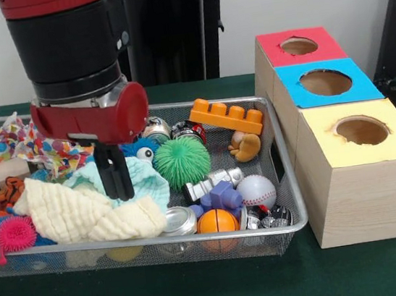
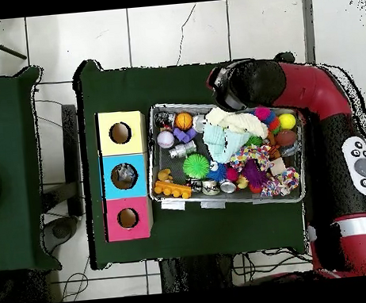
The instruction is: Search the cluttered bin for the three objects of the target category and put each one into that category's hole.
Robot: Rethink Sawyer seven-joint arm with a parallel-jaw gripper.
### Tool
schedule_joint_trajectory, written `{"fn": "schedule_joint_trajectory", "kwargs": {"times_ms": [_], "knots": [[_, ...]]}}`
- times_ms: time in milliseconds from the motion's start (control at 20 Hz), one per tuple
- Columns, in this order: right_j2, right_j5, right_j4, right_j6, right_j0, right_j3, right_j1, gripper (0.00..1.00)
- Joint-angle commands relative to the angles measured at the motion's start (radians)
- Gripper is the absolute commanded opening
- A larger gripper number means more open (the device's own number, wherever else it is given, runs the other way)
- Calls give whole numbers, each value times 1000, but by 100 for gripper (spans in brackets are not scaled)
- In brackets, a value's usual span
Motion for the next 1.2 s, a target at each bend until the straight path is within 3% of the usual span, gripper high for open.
{"fn": "schedule_joint_trajectory", "kwargs": {"times_ms": [50,1200], "knots": [[10,-44,12,-45,-17,128,50,0],[3,-166,41,14,-32,231,69,0]]}}
